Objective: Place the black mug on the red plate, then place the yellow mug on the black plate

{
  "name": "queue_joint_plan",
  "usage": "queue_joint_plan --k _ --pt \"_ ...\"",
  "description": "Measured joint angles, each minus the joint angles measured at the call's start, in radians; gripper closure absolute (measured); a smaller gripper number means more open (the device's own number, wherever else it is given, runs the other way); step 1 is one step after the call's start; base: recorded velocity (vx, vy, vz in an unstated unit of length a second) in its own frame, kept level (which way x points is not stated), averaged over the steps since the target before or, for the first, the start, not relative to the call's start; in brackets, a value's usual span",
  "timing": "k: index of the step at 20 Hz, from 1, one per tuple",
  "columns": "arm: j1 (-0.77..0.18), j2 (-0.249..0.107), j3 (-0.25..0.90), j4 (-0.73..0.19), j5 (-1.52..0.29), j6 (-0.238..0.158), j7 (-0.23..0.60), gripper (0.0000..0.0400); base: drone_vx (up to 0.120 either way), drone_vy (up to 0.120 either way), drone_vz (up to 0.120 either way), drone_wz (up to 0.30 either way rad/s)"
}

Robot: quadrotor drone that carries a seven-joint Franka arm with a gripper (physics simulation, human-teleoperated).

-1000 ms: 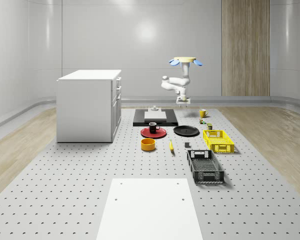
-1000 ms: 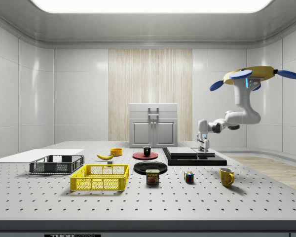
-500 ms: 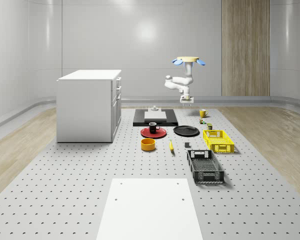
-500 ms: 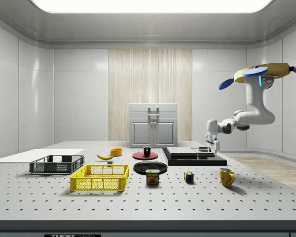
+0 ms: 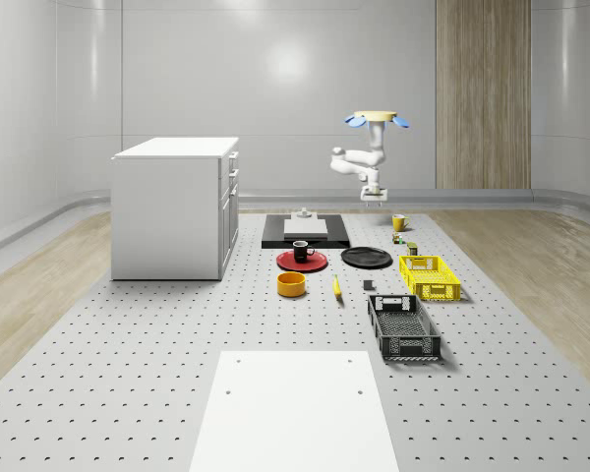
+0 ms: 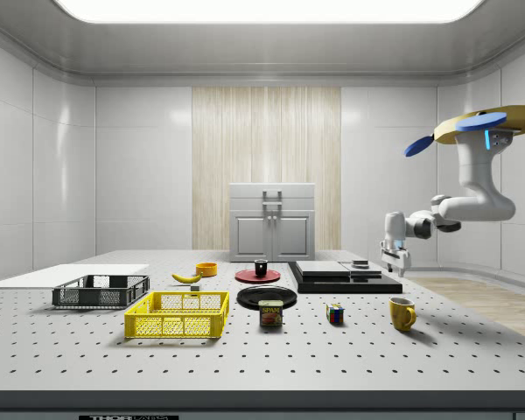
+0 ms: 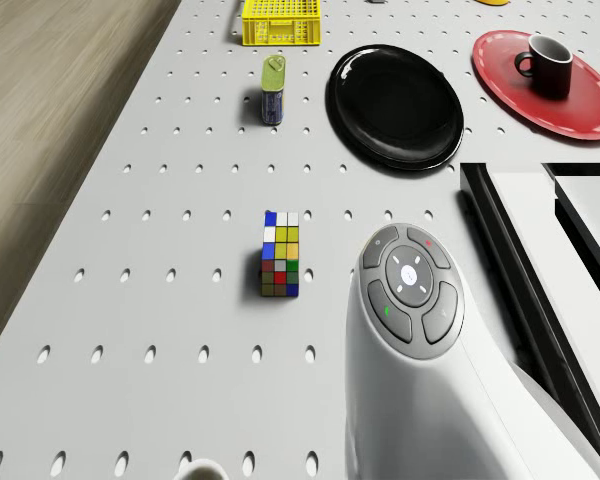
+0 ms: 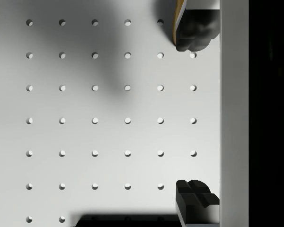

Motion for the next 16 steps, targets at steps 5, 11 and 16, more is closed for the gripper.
queue_joint_plan --k 5,11,16 --pt "0.000 0.000 0.000 0.000 0.000 0.000 0.000 0.0000 0.000 0.120 -0.072 0.000" --pt "0.000 0.000 0.000 0.000 0.000 0.000 0.000 0.0000 0.080 0.120 -0.027 0.000" --pt "0.000 0.000 0.000 0.000 0.000 0.000 0.000 0.0000 0.120 0.120 0.000 0.000"
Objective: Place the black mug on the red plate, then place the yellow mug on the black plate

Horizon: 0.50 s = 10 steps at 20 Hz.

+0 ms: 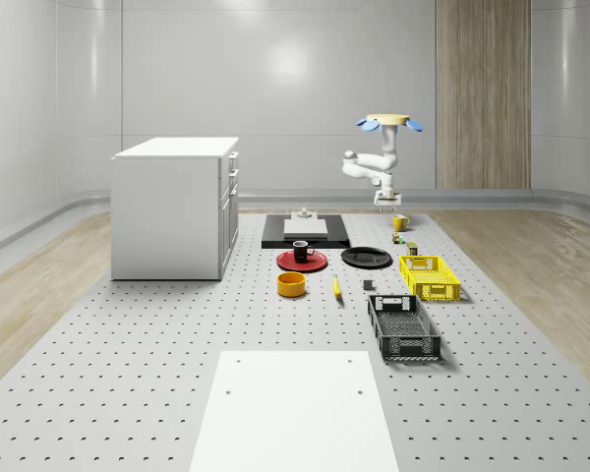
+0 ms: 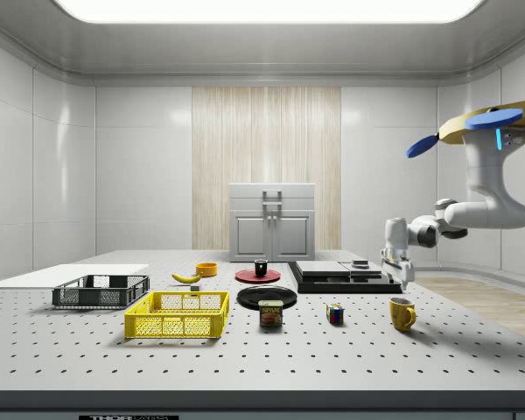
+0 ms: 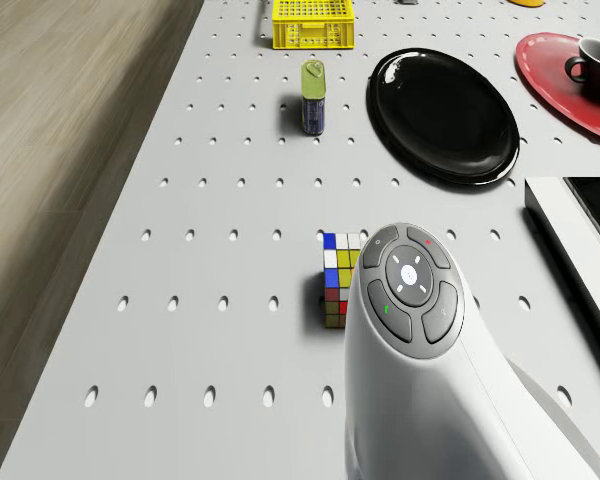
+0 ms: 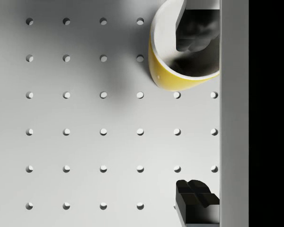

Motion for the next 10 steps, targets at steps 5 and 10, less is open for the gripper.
queue_joint_plan --k 5,10 --pt "0.000 0.000 0.000 0.000 0.000 0.000 0.000 0.0000 0.024 0.096 0.000 0.000" --pt "-0.007 0.001 -0.029 0.009 -0.027 0.012 0.001 0.0000 0.000 0.000 0.000 0.000"
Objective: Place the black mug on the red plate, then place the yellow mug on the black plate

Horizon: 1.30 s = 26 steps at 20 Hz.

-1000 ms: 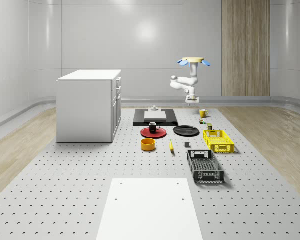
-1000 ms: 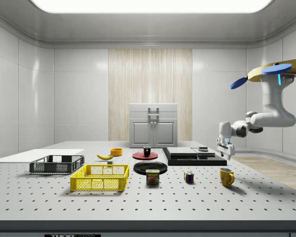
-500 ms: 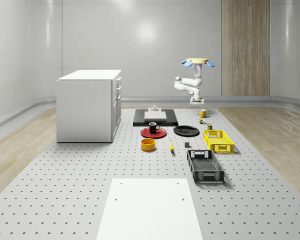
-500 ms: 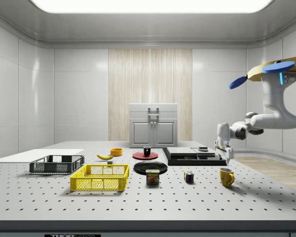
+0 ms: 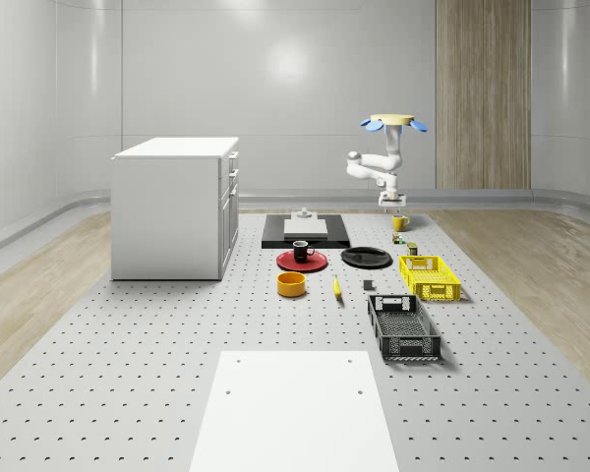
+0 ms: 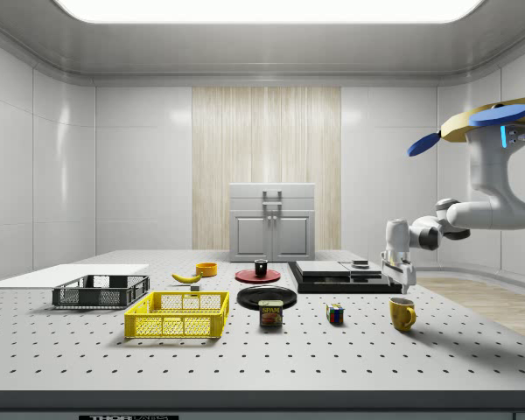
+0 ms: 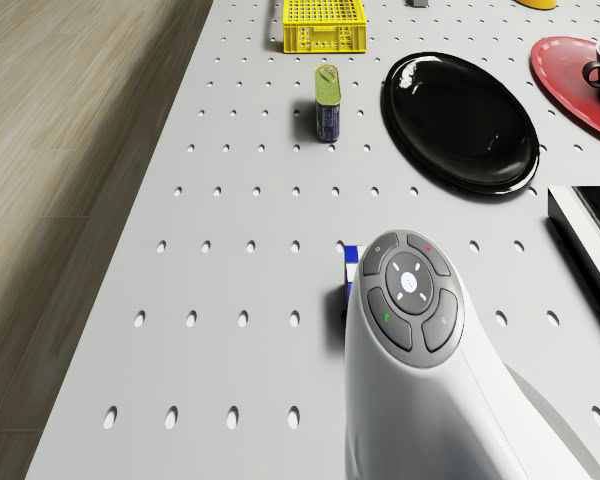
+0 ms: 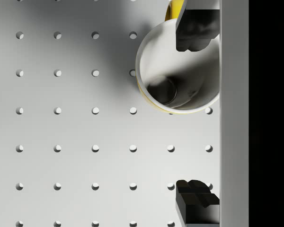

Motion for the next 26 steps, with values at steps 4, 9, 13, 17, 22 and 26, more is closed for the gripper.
queue_joint_plan --k 4,9,13,17,22,26 --pt "-0.011 0.003 -0.044 0.016 -0.041 0.017 0.001 0.0000 0.000 0.000 0.000 0.000" --pt "-0.024 0.009 -0.085 0.032 -0.080 0.032 0.005 0.0000 0.000 0.000 0.000 0.000" --pt "-0.045 0.019 -0.096 0.044 -0.092 0.030 0.018 0.0000 0.000 0.000 0.000 0.000" --pt "-0.069 0.031 -0.093 0.062 -0.092 0.026 0.025 0.0000 0.000 0.000 0.000 0.000" --pt "-0.083 0.039 -0.102 0.076 -0.101 0.028 0.029 0.0000 0.000 0.000 0.000 0.000" --pt "-0.088 0.042 -0.109 0.082 -0.108 0.030 0.030 0.0000 0.000 0.000 0.000 0.000"
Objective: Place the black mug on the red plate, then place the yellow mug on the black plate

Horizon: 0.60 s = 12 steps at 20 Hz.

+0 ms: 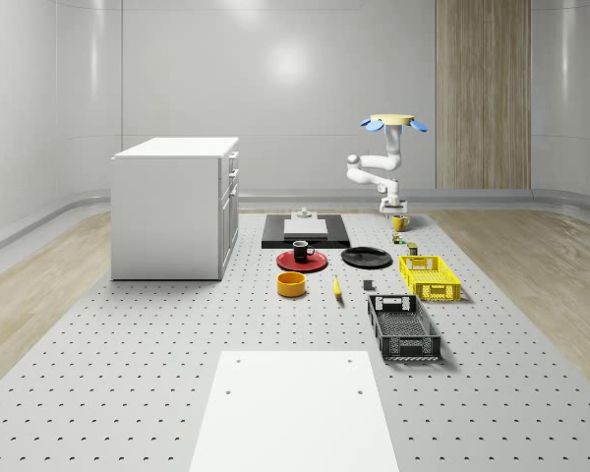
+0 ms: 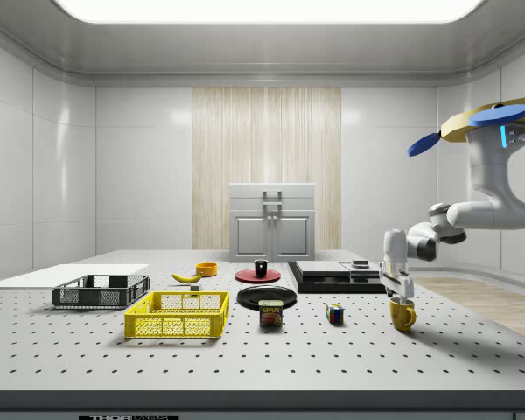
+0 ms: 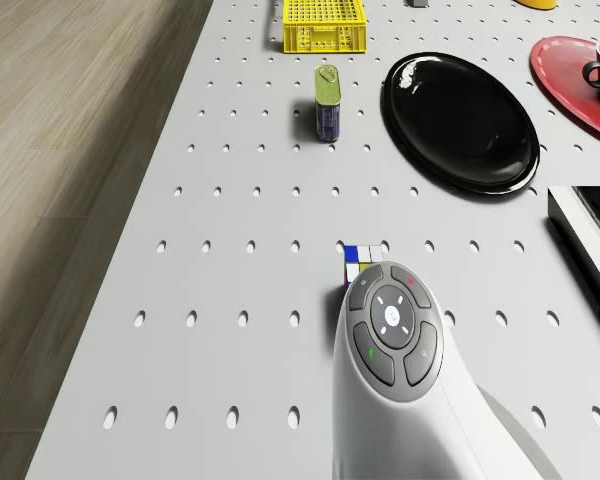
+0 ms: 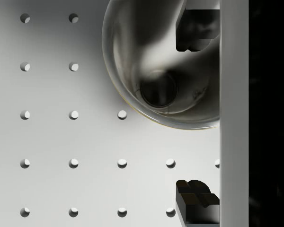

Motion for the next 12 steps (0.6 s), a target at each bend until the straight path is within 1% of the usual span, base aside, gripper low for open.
queue_joint_plan --k 4,5,6,7,9,12 --pt "0.000 0.002 -0.003 0.003 -0.003 0.001 -0.003 0.0000 0.000 0.000 0.000 0.000" --pt "0.001 0.002 -0.003 0.004 -0.003 0.000 -0.003 0.0064 0.000 0.000 0.000 0.000" --pt "0.001 0.003 -0.003 0.004 -0.003 0.000 -0.004 0.0114 0.000 0.000 0.000 0.000" --pt "0.001 0.003 -0.003 0.004 -0.004 0.000 -0.004 0.0153 0.000 0.000 0.000 0.000" --pt "0.002 0.004 -0.004 0.005 -0.004 0.000 -0.005 0.0207 0.000 0.000 0.000 0.000" --pt "0.002 0.005 -0.004 0.005 -0.005 -0.001 -0.006 0.0251 0.000 0.000 0.000 0.000"
